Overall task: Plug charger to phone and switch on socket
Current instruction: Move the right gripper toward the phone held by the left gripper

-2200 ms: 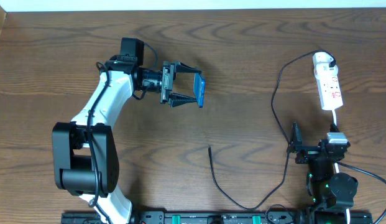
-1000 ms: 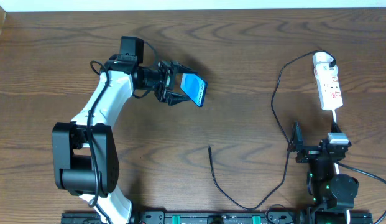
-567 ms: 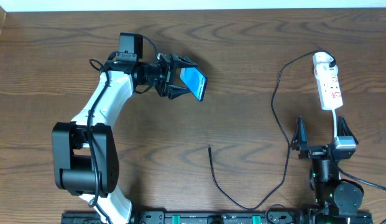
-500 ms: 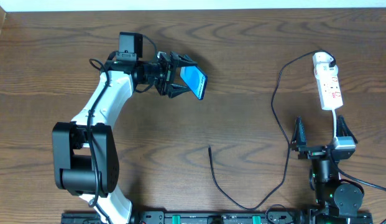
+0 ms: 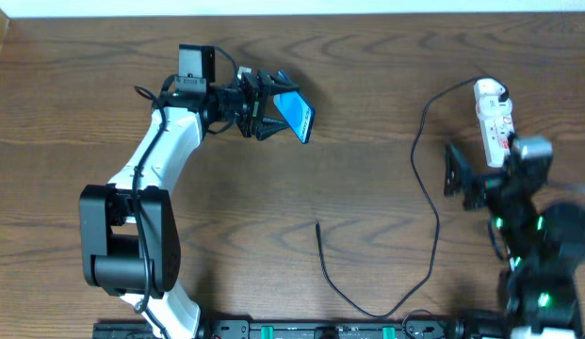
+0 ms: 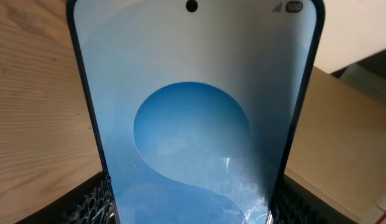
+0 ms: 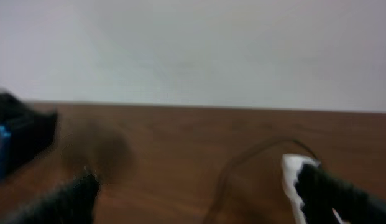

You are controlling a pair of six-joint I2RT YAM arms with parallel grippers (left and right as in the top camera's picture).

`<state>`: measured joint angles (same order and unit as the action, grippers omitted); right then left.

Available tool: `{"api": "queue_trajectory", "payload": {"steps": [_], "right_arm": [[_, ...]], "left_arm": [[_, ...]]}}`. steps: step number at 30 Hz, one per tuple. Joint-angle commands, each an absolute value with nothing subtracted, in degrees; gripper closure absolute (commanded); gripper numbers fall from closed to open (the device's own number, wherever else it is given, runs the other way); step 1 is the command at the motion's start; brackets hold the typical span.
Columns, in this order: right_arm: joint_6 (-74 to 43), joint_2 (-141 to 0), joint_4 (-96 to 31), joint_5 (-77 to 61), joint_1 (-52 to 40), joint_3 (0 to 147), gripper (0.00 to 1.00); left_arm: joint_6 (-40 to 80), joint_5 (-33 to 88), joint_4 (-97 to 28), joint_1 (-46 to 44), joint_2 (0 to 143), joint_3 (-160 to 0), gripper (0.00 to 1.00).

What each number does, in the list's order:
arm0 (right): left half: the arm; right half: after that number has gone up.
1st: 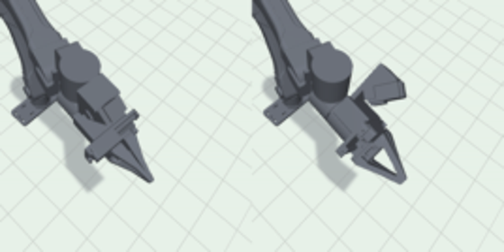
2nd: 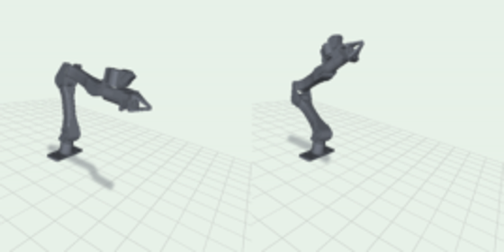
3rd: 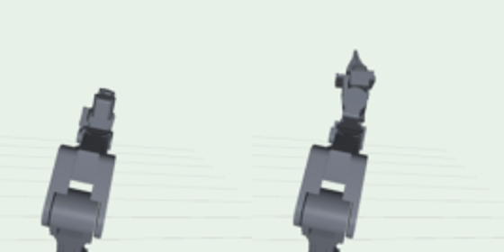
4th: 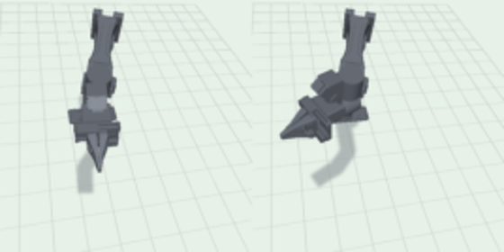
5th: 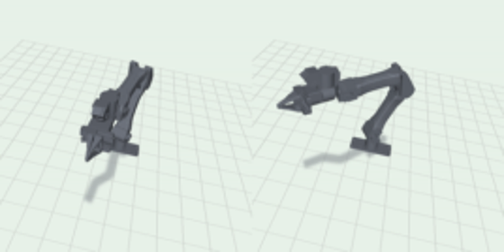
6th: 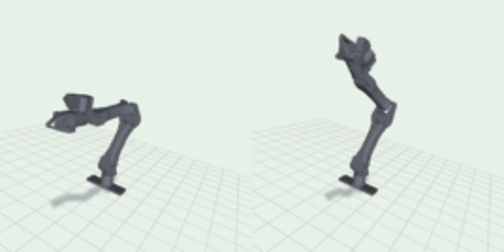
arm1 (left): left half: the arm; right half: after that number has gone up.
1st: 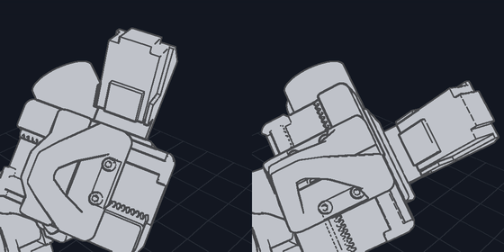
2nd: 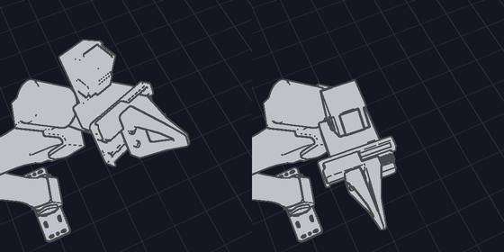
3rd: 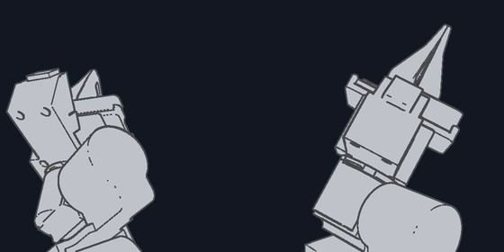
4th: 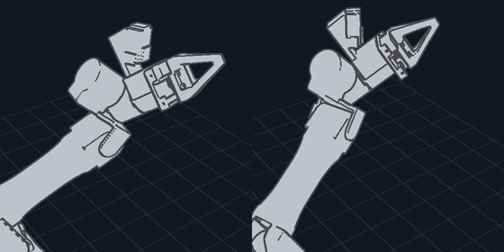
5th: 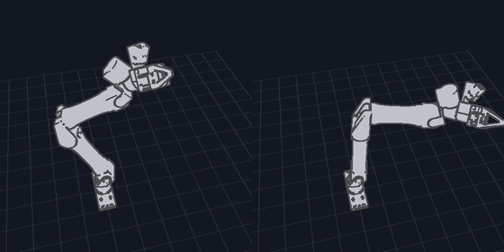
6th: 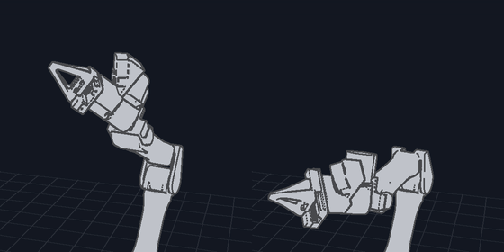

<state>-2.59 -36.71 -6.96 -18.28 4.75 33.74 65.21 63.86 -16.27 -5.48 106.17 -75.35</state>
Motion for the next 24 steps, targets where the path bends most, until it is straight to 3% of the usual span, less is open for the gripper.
{"api": "queue_trajectory", "payload": {"steps": [1,5,11,15,18,24], "right_arm": [[-1.9,-49.8,-8.6,-35.5,4.9,44.2,0.01],[-2.1,-59.7,-6.0,-47.9,4.9,49.9,0.01],[-20.6,-69.6,9.2,-59.9,4.8,50.2,0.01],[-26.4,-74.2,16.6,-60.6,3.6,50.2,0.01],[-28.2,-76.2,16.4,-60.1,2.5,50.2,0.11],[-30.3,-78.3,13.2,-56.6,-0.9,50.2,0.12]], "left_arm": [[68.2,65.0,-14.2,-5.6,104.2,-76.5,0.93],[69.8,64.9,-13.8,-5.6,104.2,-76.5,0.92],[70.2,63.2,-13.8,-5.7,104.2,-76.5,0.93],[71.5,62.0,-13.8,-6.7,104.2,-76.5,0.93],[71.7,60.2,-13.7,-8.2,104.2,-76.5,0.93],[72.1,57.2,-12.4,-11.8,104.2,-76.5,0.93]]}}
